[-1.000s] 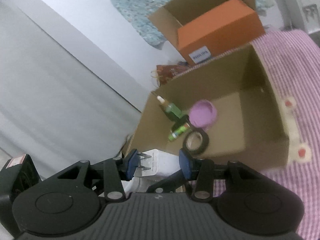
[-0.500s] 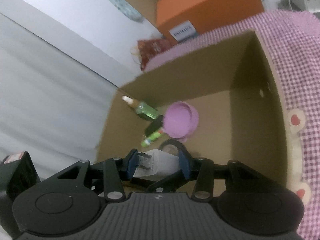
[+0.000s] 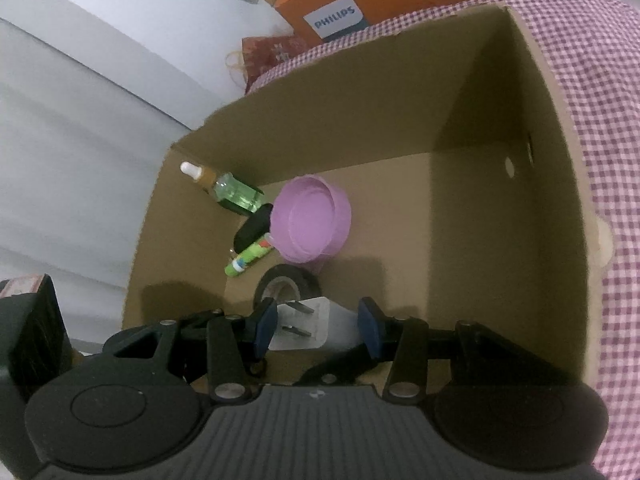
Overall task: Organize rigid objects
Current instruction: 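Carry the white plug into the box and open the right gripper, then move the right gripper back to the gold-lidded jar, then grasp the gold-lidded jar by its lid with the right gripper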
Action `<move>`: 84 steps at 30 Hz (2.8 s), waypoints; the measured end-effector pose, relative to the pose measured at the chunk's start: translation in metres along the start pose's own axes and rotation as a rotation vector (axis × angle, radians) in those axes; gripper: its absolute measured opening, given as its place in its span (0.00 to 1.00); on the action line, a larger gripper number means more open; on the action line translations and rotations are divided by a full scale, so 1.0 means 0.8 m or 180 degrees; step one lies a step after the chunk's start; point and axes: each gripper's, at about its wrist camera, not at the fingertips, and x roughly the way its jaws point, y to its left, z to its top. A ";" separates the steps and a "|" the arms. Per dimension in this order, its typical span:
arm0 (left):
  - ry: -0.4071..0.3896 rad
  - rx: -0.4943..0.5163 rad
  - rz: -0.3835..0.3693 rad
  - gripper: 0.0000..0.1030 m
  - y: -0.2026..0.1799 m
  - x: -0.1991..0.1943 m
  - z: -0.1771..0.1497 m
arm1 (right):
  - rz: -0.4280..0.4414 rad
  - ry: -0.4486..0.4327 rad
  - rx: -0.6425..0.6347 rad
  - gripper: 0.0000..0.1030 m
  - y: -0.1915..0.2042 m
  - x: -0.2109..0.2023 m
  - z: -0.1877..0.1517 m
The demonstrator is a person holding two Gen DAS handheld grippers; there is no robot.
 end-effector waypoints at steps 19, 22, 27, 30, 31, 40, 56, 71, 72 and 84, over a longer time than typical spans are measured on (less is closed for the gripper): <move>-0.0337 -0.0045 -0.0060 0.63 0.003 -0.054 -0.007 | -0.0046 -0.0447 -0.0108 0.48 0.020 -0.061 -0.018; -0.0498 -0.0032 -0.0043 0.65 0.002 -0.082 -0.020 | 0.0015 -0.0635 -0.0117 0.48 0.026 -0.093 -0.035; -0.0817 -0.0012 -0.0057 0.71 0.001 -0.134 -0.055 | 0.0162 -0.0990 -0.0075 0.48 0.027 -0.150 -0.086; -0.0966 -0.0012 -0.0129 0.75 0.003 -0.162 -0.081 | 0.0266 -0.1146 0.0019 0.48 0.024 -0.174 -0.123; -0.1020 -0.0011 -0.0162 0.77 0.004 -0.170 -0.091 | 0.0293 -0.1173 0.0043 0.48 0.024 -0.179 -0.133; -0.1105 0.0033 -0.0188 0.83 0.006 -0.197 -0.164 | 0.0469 -0.1183 0.0330 0.49 0.021 -0.179 -0.223; -0.0939 0.0010 0.0207 0.83 0.026 -0.160 -0.237 | 0.0373 -0.0760 0.0554 0.49 0.019 -0.118 -0.282; -0.0909 -0.0001 0.0531 0.73 0.043 -0.098 -0.241 | 0.0257 -0.0623 0.0590 0.50 0.008 -0.074 -0.255; -0.0902 -0.0022 0.0524 0.70 0.046 -0.095 -0.239 | 0.0259 -0.0634 0.0568 0.50 0.009 -0.070 -0.250; -0.0879 0.0015 0.0414 0.56 0.048 -0.063 -0.225 | 0.0426 -0.0509 0.0331 0.45 0.023 0.001 -0.183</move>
